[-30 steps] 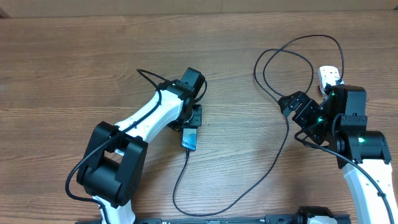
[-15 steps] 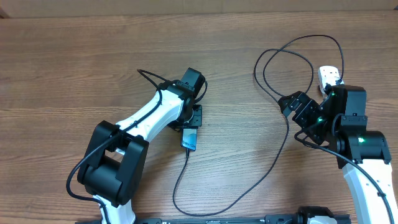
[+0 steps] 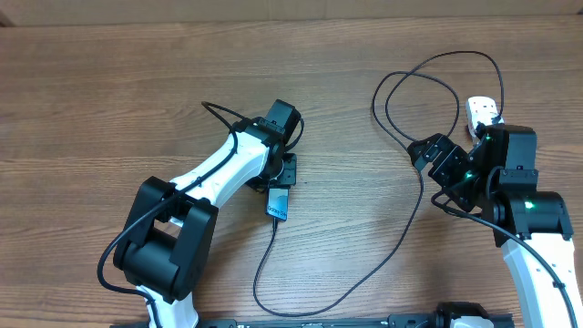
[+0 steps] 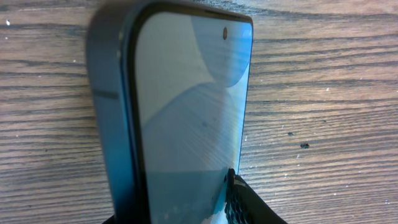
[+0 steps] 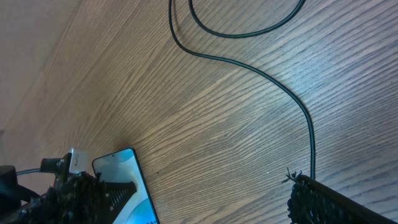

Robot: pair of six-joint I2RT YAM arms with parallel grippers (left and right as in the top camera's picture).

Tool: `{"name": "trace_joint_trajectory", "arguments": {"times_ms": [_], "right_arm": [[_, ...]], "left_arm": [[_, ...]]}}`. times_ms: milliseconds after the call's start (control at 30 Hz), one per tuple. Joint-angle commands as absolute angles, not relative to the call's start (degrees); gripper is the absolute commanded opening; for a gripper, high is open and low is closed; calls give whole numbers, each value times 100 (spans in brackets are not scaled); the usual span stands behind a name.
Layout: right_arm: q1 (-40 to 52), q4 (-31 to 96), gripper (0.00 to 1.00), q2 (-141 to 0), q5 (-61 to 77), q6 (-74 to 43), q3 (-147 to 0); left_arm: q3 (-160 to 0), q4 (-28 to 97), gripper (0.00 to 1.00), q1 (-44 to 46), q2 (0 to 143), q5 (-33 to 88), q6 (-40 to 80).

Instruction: Plug charger to phone and switch on socket

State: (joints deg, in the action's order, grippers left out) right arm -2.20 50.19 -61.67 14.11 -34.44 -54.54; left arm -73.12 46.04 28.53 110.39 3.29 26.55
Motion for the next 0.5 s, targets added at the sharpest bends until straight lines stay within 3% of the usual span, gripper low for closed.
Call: {"name": "trace_joint_trajectory", "arguments": {"times_ms": [0,467], "right_arm": [[-233,5004,100,-6114,1332,-3380,-5568],[-233,5004,100,-6114,1332,-3380,-5568]], "left_arm": [[-7155,4602,32,2891,11240,237,2593],[-7150,4421,33,2891,11240,237,2593]]}}
